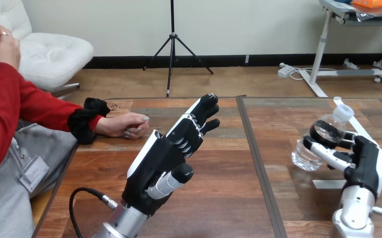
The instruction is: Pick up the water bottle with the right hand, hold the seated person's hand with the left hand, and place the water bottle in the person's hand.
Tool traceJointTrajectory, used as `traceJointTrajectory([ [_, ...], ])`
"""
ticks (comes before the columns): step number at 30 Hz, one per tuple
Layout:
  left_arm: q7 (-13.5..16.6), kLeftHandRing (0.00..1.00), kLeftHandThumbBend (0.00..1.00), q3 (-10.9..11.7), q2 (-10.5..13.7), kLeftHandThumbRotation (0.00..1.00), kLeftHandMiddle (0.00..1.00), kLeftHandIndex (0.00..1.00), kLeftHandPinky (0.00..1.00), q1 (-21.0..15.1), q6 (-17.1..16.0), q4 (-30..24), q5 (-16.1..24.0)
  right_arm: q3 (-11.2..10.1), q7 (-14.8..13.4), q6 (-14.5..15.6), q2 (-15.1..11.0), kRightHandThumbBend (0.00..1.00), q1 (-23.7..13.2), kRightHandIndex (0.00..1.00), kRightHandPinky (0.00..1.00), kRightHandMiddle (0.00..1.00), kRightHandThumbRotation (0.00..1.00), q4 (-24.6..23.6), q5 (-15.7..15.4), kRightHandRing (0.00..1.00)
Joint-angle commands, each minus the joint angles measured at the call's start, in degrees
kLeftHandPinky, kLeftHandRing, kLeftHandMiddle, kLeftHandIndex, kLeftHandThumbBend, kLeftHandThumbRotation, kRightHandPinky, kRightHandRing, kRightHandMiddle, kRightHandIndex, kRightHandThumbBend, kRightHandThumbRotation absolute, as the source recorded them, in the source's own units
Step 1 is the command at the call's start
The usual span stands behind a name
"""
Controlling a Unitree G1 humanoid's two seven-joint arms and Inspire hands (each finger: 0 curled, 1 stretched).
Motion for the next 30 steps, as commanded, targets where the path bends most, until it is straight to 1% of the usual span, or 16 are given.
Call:
traceJointTrajectory([
  [1, 0.8, 0.97, 1.00, 0.2, -0.1, 0.80, 0.98, 0.95, 0.92, -1.5, -0.4, -1.3, 0.5, 0.9, 0.6, -4.2, 0.5, 0.84, -1.7, 0.52, 0.32, 0.55, 0.00, -4.8, -0.3, 0.40],
  [4, 1.5, 0.97, 1.00, 0.1, 0.0, 0.80, 0.98, 0.95, 0.92, -1.4, -0.4, -1.3, 1.1, 1.6, 0.5, -5.0, 0.8, 0.84, -1.2, 0.52, 0.32, 0.55, 0.00, -5.9, -0.9, 0.40],
  [7, 2.0, 0.97, 1.00, 0.1, 0.1, 0.81, 0.98, 0.95, 0.92, -1.4, -0.8, -1.0, 1.5, 2.0, 1.5, -6.6, 1.1, 0.84, -0.5, 0.52, 0.32, 0.54, 0.00, -7.2, -0.8, 0.41],
  [8, 2.3, 0.97, 1.00, 0.1, 0.1, 0.81, 0.98, 0.95, 0.92, -1.4, -1.1, -0.9, 1.9, 2.5, 1.2, -6.7, 1.2, 0.84, -0.2, 0.52, 0.32, 0.54, 0.00, -7.9, -1.3, 0.41],
  [10, 2.8, 0.98, 1.00, 0.1, 0.2, 0.81, 0.98, 0.95, 0.92, -1.5, -1.3, -0.8, 2.4, 3.1, 0.8, -6.7, 1.1, 0.84, 0.1, 0.52, 0.33, 0.54, 0.00, -8.6, -2.0, 0.42],
  [13, 3.2, 0.98, 1.00, 0.1, 0.3, 0.81, 0.98, 0.95, 0.92, -1.6, -1.7, -0.6, 2.9, 3.7, 1.2, -6.7, 1.6, 0.84, 1.0, 0.52, 0.34, 0.54, 0.00, -10.9, -2.2, 0.42],
  [16, 3.6, 0.98, 1.00, 0.0, 0.6, 0.82, 0.99, 0.96, 0.92, -1.7, -2.0, -0.5, 3.4, 4.4, 2.0, -6.5, 2.1, 0.84, 2.2, 0.52, 0.35, 0.55, 0.00, -13.8, -2.5, 0.43],
  [19, 4.5, 0.98, 1.00, 0.1, 0.8, 0.82, 0.99, 0.96, 0.92, -1.7, -2.3, -0.4, 4.2, 5.1, 3.0, -6.9, 2.4, 0.83, 3.6, 0.52, 0.35, 0.55, 0.00, -16.9, -2.7, 0.43],
  [22, 6.0, 0.98, 1.00, 0.1, 1.3, 0.82, 0.99, 0.96, 0.92, -1.8, -3.2, -0.2, 6.0, 5.9, 3.2, -6.2, 2.8, 0.83, 5.0, 0.52, 0.34, 0.54, 0.00, -20.4, -3.4, 0.43],
  [25, 7.4, 0.98, 1.00, 0.1, 1.8, 0.81, 0.99, 0.96, 0.92, -1.9, -3.7, -0.1, 7.6, 6.4, 3.1, -4.7, 3.5, 0.83, 6.5, 0.52, 0.34, 0.55, 0.00, -24.3, -3.9, 0.43],
  [28, 9.2, 0.98, 1.00, 0.3, 2.3, 0.81, 0.99, 0.97, 0.92, -2.1, -5.5, 0.3, 9.7, 7.0, 3.9, -3.9, 4.0, 0.83, 8.0, 0.52, 0.34, 0.55, 0.00, -27.8, -4.1, 0.43],
  [30, 11.4, 0.98, 1.00, 0.6, 2.8, 0.81, 0.99, 0.97, 0.91, -2.1, -6.8, 0.4, 12.1, 7.6, 4.2, -3.4, 4.2, 0.83, 9.1, 0.52, 0.34, 0.55, 0.00, -30.4, -4.5, 0.43],
])
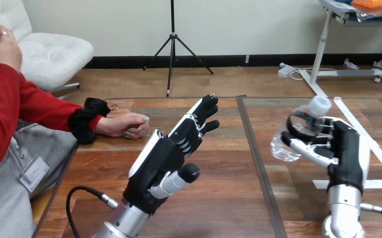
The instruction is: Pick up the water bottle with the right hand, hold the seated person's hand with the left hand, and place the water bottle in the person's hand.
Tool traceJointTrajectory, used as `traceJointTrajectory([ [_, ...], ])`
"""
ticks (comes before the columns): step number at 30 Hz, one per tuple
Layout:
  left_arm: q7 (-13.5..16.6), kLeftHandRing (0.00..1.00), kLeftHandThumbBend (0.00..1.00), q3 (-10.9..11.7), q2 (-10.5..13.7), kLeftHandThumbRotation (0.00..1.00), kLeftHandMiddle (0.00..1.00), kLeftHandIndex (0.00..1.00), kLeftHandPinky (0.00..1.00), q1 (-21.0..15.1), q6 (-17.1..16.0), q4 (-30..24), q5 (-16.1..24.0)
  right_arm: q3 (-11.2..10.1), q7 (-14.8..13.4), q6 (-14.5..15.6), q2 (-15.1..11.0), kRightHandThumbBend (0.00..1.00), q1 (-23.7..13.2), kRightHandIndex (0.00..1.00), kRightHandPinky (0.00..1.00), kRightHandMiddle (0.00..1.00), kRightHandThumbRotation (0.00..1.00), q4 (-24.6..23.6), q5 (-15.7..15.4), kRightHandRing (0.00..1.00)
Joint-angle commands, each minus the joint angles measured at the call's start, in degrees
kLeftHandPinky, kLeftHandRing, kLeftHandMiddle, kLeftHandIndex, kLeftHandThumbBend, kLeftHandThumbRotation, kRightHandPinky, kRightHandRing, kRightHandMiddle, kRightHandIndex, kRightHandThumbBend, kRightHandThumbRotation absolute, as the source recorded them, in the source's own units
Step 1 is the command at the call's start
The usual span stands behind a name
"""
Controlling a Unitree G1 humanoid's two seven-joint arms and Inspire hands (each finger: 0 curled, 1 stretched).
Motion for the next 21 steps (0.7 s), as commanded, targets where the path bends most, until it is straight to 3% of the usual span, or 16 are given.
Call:
traceJointTrajectory([
  [1, 5.4, 0.98, 1.00, 0.6, 1.8, 0.82, 0.99, 0.97, 0.91, -2.1, -4.6, 0.1, 5.2, 2.4, 1.3, 0.3, 1.2, 0.83, 0.3, 0.52, 0.33, 0.55, 0.00, -14.2, -1.8, 0.42],
  [7, 11.4, 0.98, 1.00, 1.3, 3.7, 0.80, 0.99, 0.98, 0.91, -1.6, -5.3, -1.7, 12.1, 3.9, 2.0, 2.5, 1.7, 0.83, 3.0, 0.52, 0.32, 0.55, 0.00, -20.2, -3.2, 0.40],
  [10, 13.8, 0.99, 1.00, 1.7, 4.4, 0.76, 1.00, 0.99, 0.93, -1.6, -6.0, -2.6, 14.7, 4.1, 3.6, 2.6, 2.2, 0.82, 4.0, 0.52, 0.31, 0.54, 0.00, -22.0, -2.4, 0.38],
  [14, 20.8, 0.99, 1.00, 4.0, 6.3, 0.76, 1.00, 0.99, 0.93, -1.4, -7.3, -5.2, 24.1, 4.9, 3.9, 3.3, 2.3, 0.83, 5.4, 0.52, 0.31, 0.54, 0.00, -24.3, -3.8, 0.37],
  [21, 29.7, 0.91, 1.00, 6.7, 7.5, 0.68, 0.93, 0.94, 0.82, -1.8, -9.9, -7.4, 32.1, 5.7, 5.5, 3.9, 2.8, 0.83, 7.6, 0.52, 0.32, 0.55, 0.00, -27.4, -3.9, 0.38],
])
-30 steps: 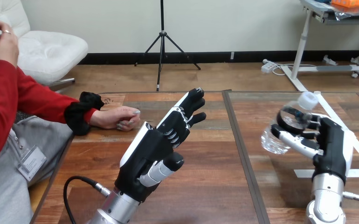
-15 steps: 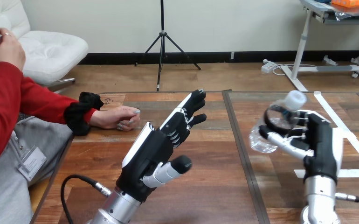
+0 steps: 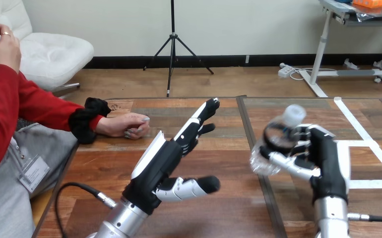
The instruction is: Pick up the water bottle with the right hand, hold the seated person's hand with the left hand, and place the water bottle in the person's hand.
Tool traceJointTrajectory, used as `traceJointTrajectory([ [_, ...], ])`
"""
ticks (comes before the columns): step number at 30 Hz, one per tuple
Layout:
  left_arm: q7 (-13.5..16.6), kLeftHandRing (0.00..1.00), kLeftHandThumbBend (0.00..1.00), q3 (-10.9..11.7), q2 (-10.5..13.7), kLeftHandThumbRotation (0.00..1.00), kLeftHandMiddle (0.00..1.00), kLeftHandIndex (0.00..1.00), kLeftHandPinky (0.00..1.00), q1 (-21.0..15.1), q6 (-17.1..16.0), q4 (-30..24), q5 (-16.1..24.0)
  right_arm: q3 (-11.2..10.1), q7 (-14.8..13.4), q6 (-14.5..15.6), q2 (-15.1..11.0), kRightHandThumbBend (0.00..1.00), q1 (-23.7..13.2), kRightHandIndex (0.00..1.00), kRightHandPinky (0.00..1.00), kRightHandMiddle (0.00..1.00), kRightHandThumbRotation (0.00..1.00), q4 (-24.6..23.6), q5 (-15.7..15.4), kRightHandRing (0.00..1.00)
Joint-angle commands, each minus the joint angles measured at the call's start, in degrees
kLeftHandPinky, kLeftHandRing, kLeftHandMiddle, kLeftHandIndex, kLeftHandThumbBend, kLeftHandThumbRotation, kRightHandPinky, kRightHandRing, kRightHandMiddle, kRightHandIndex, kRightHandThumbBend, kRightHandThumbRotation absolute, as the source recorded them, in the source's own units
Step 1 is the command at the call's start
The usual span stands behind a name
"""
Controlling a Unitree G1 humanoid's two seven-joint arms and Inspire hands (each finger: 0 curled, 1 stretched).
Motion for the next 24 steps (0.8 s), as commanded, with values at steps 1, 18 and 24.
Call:
traceJointTrajectory([
  [1, 12.0, 0.91, 1.00, 5.2, 3.7, 0.67, 0.92, 0.94, 0.81, -2.0, -5.0, -7.2, 10.3, 1.7, 1.8, -0.1, 0.5, 0.83, -2.0, 0.52, 0.32, 0.55, 0.00, -12.9, -0.6, 0.38],
  [18, 30.9, 0.86, 1.00, 6.2, 12.6, 0.55, 0.88, 0.90, 0.74, -3.7, -1.8, -12.8, 27.4, 2.6, 2.2, 1.4, 0.7, 0.83, 1.5, 0.53, 0.36, 0.56, 0.00, -17.2, -4.4, 0.41],
  [24, 35.7, 0.85, 1.00, 4.8, 16.0, 0.56, 0.87, 0.90, 0.72, -4.2, -0.7, -12.9, 29.8, 2.6, 2.2, 1.1, 0.5, 0.83, 1.8, 0.53, 0.36, 0.56, 0.00, -17.1, -4.8, 0.41],
])
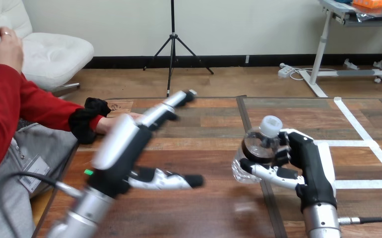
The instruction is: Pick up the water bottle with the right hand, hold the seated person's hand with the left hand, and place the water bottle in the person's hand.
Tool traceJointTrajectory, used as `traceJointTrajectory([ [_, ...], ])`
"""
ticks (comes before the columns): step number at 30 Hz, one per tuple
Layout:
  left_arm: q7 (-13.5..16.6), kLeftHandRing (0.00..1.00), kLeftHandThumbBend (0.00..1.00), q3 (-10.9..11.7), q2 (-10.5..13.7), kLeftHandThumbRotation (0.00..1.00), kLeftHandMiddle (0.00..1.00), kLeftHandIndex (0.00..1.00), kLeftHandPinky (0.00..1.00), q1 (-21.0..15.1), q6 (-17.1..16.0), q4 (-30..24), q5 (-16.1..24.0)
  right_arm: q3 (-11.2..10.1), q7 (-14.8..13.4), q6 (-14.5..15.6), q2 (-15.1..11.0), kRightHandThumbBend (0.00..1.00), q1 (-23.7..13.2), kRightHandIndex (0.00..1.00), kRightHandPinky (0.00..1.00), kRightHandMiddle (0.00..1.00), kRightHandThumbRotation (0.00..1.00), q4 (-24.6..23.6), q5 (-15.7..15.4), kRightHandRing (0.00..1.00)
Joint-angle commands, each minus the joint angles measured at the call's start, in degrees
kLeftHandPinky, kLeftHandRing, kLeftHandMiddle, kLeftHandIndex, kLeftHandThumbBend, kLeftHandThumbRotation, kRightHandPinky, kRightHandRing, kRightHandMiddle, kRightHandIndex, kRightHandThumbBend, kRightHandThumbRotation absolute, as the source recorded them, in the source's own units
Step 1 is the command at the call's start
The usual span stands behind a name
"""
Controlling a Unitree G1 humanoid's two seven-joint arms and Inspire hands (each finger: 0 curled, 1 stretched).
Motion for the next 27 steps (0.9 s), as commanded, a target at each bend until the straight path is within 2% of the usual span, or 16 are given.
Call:
traceJointTrajectory([
  [1, 5.2, 0.85, 1.00, -0.5, 4.4, 0.55, 0.87, 0.90, 0.72, -4.3, 0.4, -3.0, 1.8, -0.3, -0.2, -1.2, -0.7, 0.83, -3.9, 0.54, 0.36, 0.56, 0.00, -5.3, 0.1, 0.41],
  [6, 8.0, 0.86, 1.00, -1.7, 7.2, 0.56, 0.88, 0.90, 0.74, -4.6, 1.7, -3.0, 3.3, -0.2, -0.3, -1.3, -0.7, 0.83, -3.5, 0.54, 0.36, 0.56, 0.00, -5.7, -0.2, 0.42],
  [13, 10.2, 0.85, 1.00, -3.4, 9.7, 0.57, 0.88, 0.90, 0.74, -4.2, 2.4, -3.5, 3.3, -0.4, -0.2, -1.3, -0.7, 0.83, -3.4, 0.54, 0.38, 0.56, 0.00, -5.7, 0.1, 0.43],
  [27, 12.8, 0.85, 1.00, -6.2, 11.8, 0.59, 0.88, 0.89, 0.74, -2.8, 2.6, -3.6, 1.7, -0.5, -0.3, -1.6, -1.0, 0.83, -3.6, 0.54, 0.38, 0.56, 0.00, -5.1, -0.1, 0.43],
])
